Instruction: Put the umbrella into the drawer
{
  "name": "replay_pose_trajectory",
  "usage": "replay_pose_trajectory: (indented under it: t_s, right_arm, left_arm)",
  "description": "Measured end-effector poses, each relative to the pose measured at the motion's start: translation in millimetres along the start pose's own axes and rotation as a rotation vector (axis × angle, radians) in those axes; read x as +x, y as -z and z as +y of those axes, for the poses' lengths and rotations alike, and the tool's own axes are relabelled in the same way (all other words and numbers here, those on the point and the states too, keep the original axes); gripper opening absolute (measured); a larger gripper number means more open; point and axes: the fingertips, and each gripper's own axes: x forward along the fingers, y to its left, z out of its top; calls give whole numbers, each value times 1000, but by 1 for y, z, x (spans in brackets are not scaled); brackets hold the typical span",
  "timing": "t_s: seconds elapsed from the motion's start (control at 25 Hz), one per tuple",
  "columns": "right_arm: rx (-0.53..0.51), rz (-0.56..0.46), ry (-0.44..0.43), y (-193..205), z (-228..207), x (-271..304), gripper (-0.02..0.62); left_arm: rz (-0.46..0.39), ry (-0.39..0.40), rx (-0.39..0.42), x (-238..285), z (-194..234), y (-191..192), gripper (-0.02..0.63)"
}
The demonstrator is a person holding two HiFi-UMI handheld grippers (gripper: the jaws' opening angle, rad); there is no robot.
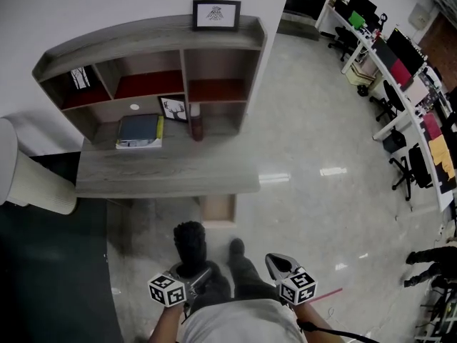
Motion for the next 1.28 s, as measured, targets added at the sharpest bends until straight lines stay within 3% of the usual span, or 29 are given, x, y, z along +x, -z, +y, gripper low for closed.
replay_pose_trajectory:
  t_s: [0.8,1.28]
  right_arm:
    - [-108,127,-175,-58,-67,90,5]
    - [-153,239,-300,-56,-101,155,5]
  left_arm:
    - [-7,-108,-123,82,40,-21,245]
    - [-2,-172,-215,138,74,-12,245]
